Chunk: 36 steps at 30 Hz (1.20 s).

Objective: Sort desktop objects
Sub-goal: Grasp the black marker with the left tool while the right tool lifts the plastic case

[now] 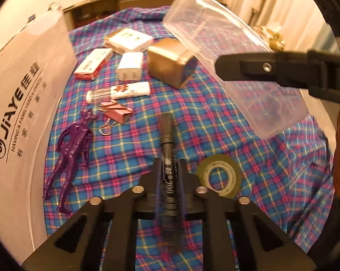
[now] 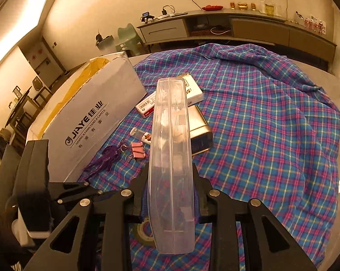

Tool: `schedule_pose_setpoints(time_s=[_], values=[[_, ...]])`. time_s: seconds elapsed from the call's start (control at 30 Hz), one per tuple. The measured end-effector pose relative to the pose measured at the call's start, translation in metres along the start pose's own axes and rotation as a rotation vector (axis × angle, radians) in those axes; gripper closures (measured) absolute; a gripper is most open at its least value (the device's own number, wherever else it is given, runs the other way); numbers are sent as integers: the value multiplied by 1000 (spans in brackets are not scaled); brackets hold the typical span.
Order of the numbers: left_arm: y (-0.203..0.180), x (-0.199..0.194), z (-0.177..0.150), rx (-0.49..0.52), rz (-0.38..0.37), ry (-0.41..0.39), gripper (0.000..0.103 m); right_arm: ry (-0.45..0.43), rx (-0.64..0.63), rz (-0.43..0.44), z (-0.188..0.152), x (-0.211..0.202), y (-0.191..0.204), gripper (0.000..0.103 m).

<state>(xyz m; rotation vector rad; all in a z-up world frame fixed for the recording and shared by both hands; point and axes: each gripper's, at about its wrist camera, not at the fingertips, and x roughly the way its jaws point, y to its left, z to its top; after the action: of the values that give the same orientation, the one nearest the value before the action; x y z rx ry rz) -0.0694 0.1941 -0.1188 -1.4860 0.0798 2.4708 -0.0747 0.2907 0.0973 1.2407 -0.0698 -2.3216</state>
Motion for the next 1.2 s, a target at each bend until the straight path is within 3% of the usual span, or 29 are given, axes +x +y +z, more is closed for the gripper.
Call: schedule_pose_setpoints(time_s=[0.4, 1.2], values=[[22, -41, -4, -73, -69, -78, 90, -30, 28, 19, -18, -13, 10, 72], [74, -124, 5, -135, -100, -306, 90, -76, 19, -21, -18, -24, 92, 71]])
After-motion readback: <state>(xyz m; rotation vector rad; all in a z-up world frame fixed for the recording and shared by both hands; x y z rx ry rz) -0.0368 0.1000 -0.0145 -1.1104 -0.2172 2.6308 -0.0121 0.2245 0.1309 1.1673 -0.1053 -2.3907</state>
